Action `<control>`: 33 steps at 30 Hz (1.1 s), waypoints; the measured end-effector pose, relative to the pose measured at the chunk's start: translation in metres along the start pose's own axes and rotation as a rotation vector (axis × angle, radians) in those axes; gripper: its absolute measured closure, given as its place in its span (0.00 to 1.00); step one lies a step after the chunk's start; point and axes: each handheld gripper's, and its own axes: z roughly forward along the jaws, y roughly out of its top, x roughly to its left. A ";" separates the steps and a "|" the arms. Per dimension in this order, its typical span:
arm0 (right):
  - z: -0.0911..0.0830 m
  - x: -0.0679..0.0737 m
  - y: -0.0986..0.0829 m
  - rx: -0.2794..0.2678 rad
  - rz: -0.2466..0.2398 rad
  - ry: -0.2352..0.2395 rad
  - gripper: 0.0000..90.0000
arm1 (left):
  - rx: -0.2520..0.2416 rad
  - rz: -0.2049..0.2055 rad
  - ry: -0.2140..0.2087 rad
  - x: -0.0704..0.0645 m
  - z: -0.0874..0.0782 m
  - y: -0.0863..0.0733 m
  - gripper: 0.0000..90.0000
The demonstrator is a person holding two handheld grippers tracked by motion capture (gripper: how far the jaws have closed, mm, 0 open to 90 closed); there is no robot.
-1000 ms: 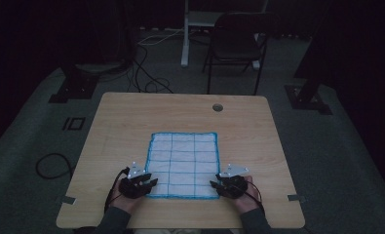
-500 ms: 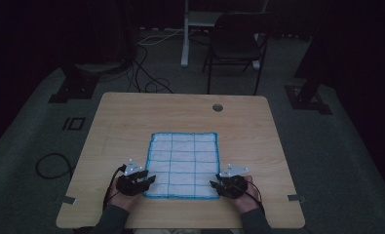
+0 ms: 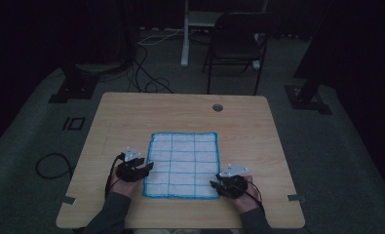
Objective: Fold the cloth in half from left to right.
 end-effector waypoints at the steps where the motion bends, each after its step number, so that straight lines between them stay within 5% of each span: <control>1: 0.000 0.000 0.000 -0.001 0.000 0.000 0.68 | 0.003 -0.006 0.008 0.002 0.003 0.000 0.59; 9: 0.000 0.000 0.000 -0.001 0.001 0.000 0.68 | 0.022 -0.050 0.036 0.007 0.014 0.000 0.56; 16: 0.000 0.000 -0.001 -0.005 -0.002 -0.001 0.68 | 0.021 -0.049 0.044 0.004 0.017 0.000 0.55; 25: 0.000 0.001 0.000 -0.003 -0.001 -0.003 0.67 | -0.010 -0.036 0.002 -0.006 0.018 -0.006 0.55; 33: 0.000 0.000 0.000 -0.003 -0.001 -0.002 0.67 | -0.008 -0.040 0.019 -0.012 0.017 -0.006 0.61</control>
